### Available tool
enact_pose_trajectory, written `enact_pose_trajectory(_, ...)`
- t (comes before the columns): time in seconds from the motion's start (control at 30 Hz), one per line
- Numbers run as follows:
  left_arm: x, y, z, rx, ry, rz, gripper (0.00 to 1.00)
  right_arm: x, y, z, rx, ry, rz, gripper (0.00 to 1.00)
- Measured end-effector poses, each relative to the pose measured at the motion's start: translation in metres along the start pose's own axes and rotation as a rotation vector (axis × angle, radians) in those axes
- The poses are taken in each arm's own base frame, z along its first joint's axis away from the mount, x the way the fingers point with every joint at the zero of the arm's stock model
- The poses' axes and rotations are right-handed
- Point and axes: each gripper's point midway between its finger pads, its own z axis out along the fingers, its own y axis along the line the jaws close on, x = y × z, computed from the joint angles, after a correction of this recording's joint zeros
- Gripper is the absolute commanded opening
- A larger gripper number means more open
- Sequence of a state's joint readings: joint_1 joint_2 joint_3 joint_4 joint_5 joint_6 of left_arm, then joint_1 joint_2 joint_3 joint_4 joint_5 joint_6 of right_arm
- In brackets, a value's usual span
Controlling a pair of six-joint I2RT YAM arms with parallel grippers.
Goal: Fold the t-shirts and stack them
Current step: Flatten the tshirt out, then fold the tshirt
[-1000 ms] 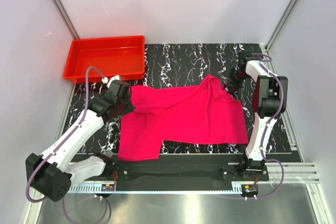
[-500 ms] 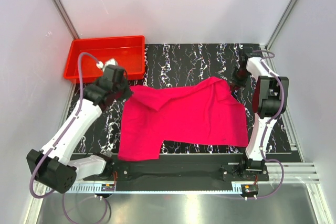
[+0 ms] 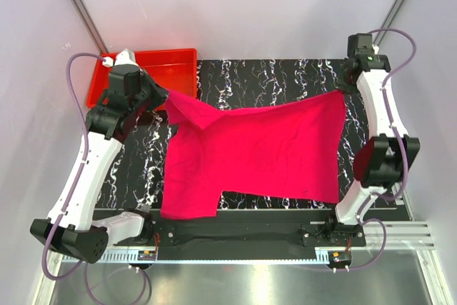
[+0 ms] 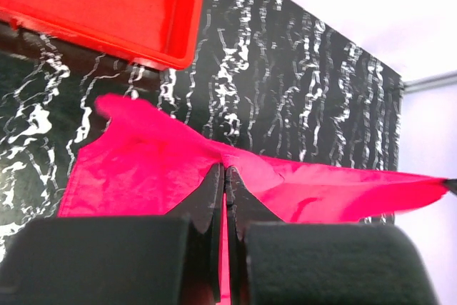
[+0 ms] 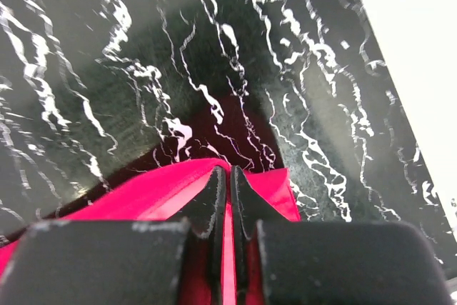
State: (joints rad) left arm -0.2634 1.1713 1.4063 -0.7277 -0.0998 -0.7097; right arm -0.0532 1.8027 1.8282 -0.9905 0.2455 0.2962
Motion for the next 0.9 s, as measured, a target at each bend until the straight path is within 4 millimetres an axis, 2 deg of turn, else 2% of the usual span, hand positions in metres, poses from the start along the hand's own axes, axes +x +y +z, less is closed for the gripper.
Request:
enact_pose_trajectory(0.13,-0.004,-0.003,-0.008,0.033,-0.023,0.017,0.0,-0.011,-0.007,-0.035,-0.023,-0.091,0.019,0.0)
enact_pose_trajectory(0.23,-0.013,-0.006,-0.02,0.059,-0.065,0.041,0.0,-0.012,-0.014,-0.059,-0.041,-0.148,0.034,0.0)
enact_pose_trajectory(0.33,-0.026,-0.008,-0.042,0.083,-0.129,0.065,0.0,-0.012,-0.022,-0.089,-0.066,-0.21,0.052,0.0)
enact_pose_trajectory(0.43,-0.046,-0.016,-0.073,0.125,-0.216,0.085,0.0,-0.018,-0.027,-0.13,-0.115,-0.3,0.08,0.0)
enact_pose_trajectory(0.57,-0.084,-0.032,-0.139,0.214,-0.388,0.102,0.0,-0.02,-0.036,-0.188,-0.191,-0.408,0.126,0.0)
enact_pose_trajectory(0.67,-0.11,-0.04,-0.206,0.291,-0.547,0.092,0.0,-0.016,-0.039,-0.233,-0.279,-0.484,0.155,0.0)
enact_pose_trajectory(0.9,-0.137,-0.038,-0.366,0.493,-0.865,0.04,0.0,0.002,-0.039,-0.342,-0.532,-0.629,0.191,0.0)
